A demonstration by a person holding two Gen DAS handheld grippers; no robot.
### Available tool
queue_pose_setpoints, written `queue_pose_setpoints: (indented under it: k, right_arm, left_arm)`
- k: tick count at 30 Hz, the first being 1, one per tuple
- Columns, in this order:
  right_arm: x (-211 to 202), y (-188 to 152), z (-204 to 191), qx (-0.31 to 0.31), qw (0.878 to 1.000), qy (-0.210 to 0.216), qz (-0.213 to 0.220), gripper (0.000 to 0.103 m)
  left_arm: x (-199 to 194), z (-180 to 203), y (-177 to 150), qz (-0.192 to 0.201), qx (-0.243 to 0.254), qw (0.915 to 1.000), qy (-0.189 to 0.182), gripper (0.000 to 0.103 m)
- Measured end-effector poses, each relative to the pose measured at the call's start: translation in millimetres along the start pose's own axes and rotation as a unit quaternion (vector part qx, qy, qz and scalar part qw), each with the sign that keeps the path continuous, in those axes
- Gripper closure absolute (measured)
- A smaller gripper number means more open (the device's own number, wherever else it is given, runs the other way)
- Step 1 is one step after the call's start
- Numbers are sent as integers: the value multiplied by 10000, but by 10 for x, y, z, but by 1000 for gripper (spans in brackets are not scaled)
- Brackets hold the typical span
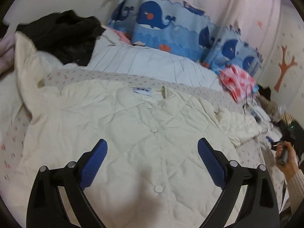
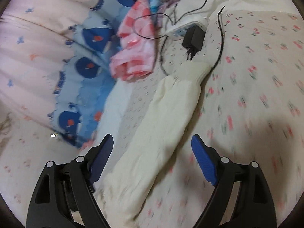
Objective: Fold large clothes
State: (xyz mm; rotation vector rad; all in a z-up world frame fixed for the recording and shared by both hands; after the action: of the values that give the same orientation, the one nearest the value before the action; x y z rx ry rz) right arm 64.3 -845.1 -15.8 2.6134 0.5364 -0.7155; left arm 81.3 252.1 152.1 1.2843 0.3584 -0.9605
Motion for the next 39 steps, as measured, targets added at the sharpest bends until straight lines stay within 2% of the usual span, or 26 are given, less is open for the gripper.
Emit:
queue_pose_setpoints:
  k: [4,6,7,8,9,12,14,16,17,18,21,23,26,31,34,39]
  right_arm:
    - [346,243,154,129,9987,-488,34,22]
    - [435,270,206,186,9972,-725,82,27]
    - [474,296,197,134,9964,-834,123,43]
    - [521,329,180,127,9965,-828,69,81]
    - [527,338,168,151,9968,-783,43,92]
    - [330,321,-100,-129,9984,-405,366,94]
    - [41,219,-300,-345,9962,236,758,95]
    - [-205,102,-337,-419,9912,585,1109,95]
    - [-265,53,-298,-416,9902,598,1188,95]
    - [-261,25,-225,-376,9913,439,1184,95]
    - [-38,-4,275,314,9960,-181,813,95]
    - [99,-45,571,798,9946,-209,637,95]
    - [121,-93,525,786,9934,-193,808,95]
    - [-75,-59,-134,190,9926,92,1195,95]
    - [-218,-172,-801,-534,9901,125,1296,95]
    - [-68,-583,-2033,-1631,9792,469,1110,95]
  left_arm:
    - [249,74,-121,10,-70,9999,88,11]
    - [482,240,-282,26,-145,9998,107,11]
    - [594,321,-374,10,-196,9998,98,11]
    - [692,403,-430,-15,-242,9997,73,11]
    - [813,508,-494,-44,-255,9997,36,11]
    - [982,811,-649,-8,-116,9998,140,11]
    - [1167,1131,-796,2,-43,9999,162,11]
    - [1244,1339,-895,6,-53,9999,125,11]
    - [1239,1414,-954,1,-70,9999,127,11]
    - [1307,1517,-1006,-18,-81,9999,127,10]
    - [1390,1671,-1119,-158,-96,9997,140,8]
    - [1533,1866,-1211,-214,-60,9995,210,8]
    - [1617,2000,-1298,-276,-87,9993,248,8]
    - [1688,2197,-1358,-288,-121,9993,198,8]
    - [1646,2232,-1337,-234,-290,9993,102,8]
    - [1496,2204,-1271,16,-575,9983,15,8]
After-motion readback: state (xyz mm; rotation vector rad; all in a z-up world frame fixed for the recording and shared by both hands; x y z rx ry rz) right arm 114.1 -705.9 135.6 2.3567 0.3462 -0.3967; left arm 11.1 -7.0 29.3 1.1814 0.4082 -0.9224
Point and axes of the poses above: each gripper's, at about its wrist camera, not at the fingertips, and x roughly the way its jaws point, z to its right, y to its top, the point moved 3 cm from there along x, roughly the way its jaws point, and after that the axes turned 13 degrees about -z, right-handed, at the moved point
